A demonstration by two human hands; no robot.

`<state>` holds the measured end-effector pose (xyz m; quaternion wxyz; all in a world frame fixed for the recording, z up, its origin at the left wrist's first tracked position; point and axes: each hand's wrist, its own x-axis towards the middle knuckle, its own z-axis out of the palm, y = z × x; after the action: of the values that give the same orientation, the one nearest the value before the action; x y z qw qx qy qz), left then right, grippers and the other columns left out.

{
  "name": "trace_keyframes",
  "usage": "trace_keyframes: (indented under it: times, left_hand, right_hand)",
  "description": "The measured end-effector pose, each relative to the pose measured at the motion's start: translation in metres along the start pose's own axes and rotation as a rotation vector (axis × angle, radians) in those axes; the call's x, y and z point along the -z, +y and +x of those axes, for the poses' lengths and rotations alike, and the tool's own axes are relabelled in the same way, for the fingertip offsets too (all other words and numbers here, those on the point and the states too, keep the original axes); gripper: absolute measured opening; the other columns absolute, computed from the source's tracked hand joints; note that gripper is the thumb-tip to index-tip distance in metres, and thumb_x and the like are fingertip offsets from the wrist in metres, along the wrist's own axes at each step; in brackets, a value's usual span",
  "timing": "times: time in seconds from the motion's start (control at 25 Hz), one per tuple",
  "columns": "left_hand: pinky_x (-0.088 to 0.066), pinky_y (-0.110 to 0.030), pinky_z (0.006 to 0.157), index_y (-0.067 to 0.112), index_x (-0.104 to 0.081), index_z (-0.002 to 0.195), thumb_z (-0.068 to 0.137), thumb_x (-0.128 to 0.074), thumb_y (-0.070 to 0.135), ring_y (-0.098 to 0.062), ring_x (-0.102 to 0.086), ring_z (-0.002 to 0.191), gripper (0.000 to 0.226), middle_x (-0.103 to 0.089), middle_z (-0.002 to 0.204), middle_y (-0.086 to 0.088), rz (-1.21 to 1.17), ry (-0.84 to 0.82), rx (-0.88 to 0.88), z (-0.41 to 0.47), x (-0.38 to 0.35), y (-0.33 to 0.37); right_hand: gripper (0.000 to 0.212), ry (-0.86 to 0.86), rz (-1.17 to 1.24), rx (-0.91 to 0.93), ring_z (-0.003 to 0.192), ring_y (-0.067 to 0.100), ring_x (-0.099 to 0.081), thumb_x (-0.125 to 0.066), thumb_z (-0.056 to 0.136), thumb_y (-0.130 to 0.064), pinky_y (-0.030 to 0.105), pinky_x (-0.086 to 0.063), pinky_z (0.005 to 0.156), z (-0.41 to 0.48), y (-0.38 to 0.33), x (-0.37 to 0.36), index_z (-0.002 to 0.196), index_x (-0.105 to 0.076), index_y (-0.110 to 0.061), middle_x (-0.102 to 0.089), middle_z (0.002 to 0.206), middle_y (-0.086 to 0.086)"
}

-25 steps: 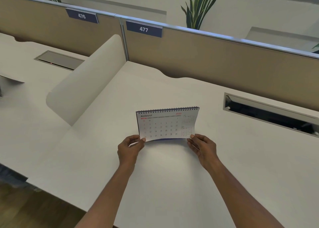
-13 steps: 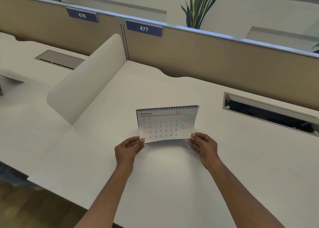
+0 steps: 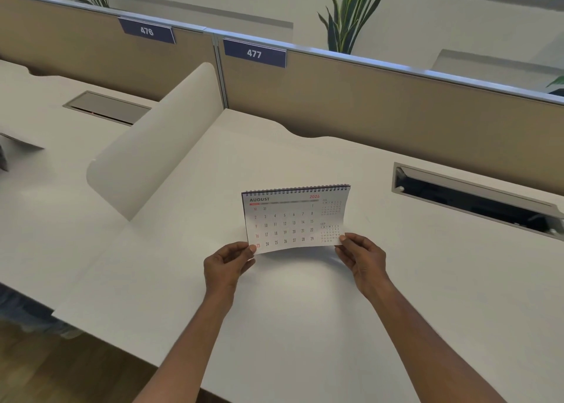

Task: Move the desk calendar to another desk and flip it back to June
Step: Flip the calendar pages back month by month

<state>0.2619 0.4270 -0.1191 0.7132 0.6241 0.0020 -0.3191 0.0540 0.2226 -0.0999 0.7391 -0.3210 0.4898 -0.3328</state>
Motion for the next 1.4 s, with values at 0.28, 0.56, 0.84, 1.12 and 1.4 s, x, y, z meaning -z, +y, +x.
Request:
trace_keyframes:
  times: [0.28, 0.56, 0.84, 1.12, 1.4]
  left_hand:
    - [-0.065, -0.032, 0.076, 0.003, -0.079, 0.090, 0.075, -0.091, 0.007, -0.022, -0.080, 0.085, 0.019, -0.083, 0.091, -0.009, 0.035, 0.012, 0.023, -0.006, -0.002, 0.002]
    - [-0.065, -0.028, 0.072, -0.001, -0.074, 0.097, 0.078, -0.087, -0.002, -0.029, -0.081, 0.092, 0.023, -0.083, 0.094, -0.017, -0.013, -0.067, 0.032, -0.013, -0.003, 0.009]
    - [-0.065, -0.032, 0.077, 0.000, -0.075, 0.104, 0.081, -0.084, -0.003, -0.030, -0.080, 0.095, 0.024, -0.082, 0.099, -0.019, -0.009, -0.136, 0.012, -0.018, 0.005, 0.013]
    - [-0.066, -0.034, 0.077, 0.004, -0.077, 0.100, 0.086, -0.081, 0.003, -0.027, -0.080, 0.096, 0.014, -0.082, 0.100, -0.017, -0.012, -0.142, -0.009, -0.021, 0.007, 0.018]
    - [-0.065, -0.032, 0.074, 0.008, -0.077, 0.101, 0.088, -0.079, 0.001, -0.027, -0.080, 0.096, 0.015, -0.083, 0.099, -0.015, 0.013, -0.131, -0.048, -0.023, 0.006, 0.026]
  right_hand:
    - [0.012, 0.015, 0.035, -0.042, 0.081, 0.030, -0.075, -0.074, 0.083, 0.010, 0.033, -0.064, 0.077, -0.003, 0.003, 0.005, 0.094, -0.070, 0.005, -0.074, 0.100, 0.025]
    - [0.018, 0.038, 0.013, -0.046, 0.091, 0.031, -0.073, -0.076, 0.083, 0.008, 0.034, -0.064, 0.079, -0.005, 0.003, 0.003, 0.098, -0.069, 0.001, -0.074, 0.105, 0.023]
    - [0.012, 0.057, 0.095, -0.064, 0.088, 0.032, -0.070, -0.072, 0.083, 0.014, 0.033, -0.063, 0.081, -0.008, -0.002, 0.001, 0.094, -0.069, 0.007, -0.071, 0.101, 0.024]
    - [0.019, 0.009, -0.003, -0.055, 0.082, 0.023, -0.072, -0.079, 0.081, 0.004, 0.031, -0.061, 0.074, -0.013, -0.009, 0.010, 0.095, -0.072, -0.005, -0.077, 0.100, 0.016]
    - [0.016, -0.071, -0.088, 0.066, 0.093, 0.027, -0.076, -0.076, 0.084, 0.003, 0.028, -0.061, 0.075, -0.019, -0.015, 0.022, 0.100, -0.074, 0.001, -0.079, 0.104, 0.019]
